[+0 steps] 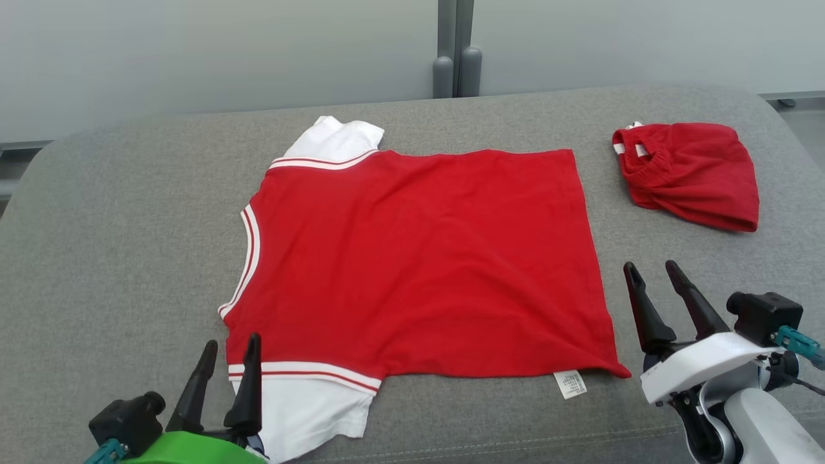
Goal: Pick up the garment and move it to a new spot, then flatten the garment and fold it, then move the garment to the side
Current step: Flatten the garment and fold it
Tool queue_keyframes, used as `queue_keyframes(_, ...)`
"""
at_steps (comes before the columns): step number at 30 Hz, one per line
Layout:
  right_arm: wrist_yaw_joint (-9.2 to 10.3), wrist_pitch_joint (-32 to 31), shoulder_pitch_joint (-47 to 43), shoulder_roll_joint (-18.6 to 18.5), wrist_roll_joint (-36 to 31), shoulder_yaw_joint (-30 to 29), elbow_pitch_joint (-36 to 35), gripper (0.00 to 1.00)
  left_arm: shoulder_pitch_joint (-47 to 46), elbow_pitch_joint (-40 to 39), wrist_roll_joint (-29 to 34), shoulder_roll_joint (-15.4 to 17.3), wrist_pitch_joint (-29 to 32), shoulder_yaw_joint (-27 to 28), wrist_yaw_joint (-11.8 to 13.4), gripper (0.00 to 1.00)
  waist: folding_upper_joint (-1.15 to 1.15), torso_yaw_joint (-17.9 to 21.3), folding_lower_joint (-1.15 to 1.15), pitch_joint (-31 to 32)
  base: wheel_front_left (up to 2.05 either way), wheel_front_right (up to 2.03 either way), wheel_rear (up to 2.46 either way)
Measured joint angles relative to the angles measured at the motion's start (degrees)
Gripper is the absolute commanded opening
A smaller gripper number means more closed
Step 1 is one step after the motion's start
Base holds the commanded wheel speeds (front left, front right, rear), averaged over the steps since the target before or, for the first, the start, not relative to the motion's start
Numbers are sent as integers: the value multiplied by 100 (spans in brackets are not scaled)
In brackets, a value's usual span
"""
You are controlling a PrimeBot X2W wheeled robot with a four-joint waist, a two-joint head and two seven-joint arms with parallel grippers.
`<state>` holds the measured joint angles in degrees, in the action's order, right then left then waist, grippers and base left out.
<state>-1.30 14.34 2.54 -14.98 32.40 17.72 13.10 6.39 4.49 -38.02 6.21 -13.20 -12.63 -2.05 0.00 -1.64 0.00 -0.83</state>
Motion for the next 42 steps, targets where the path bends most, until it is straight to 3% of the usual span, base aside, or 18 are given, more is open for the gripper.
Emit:
queue_keyframes(9,269,7,65,198,-286,-123,-275,100,-51,-140,635,40,-71,55,353,100,0,151,0,104,0,0,0)
queue_keyframes(14,393,8,62,236,-424,-176,-348,100,-51,-154,739,36,-73,54,430,100,0,205,0,145,0,0,0)
queue_keyframes(42,443,8,-65,358,-719,-212,-465,100,-30,-158,951,-41,-104,59,567,100,0,161,0,265,0,0,0)
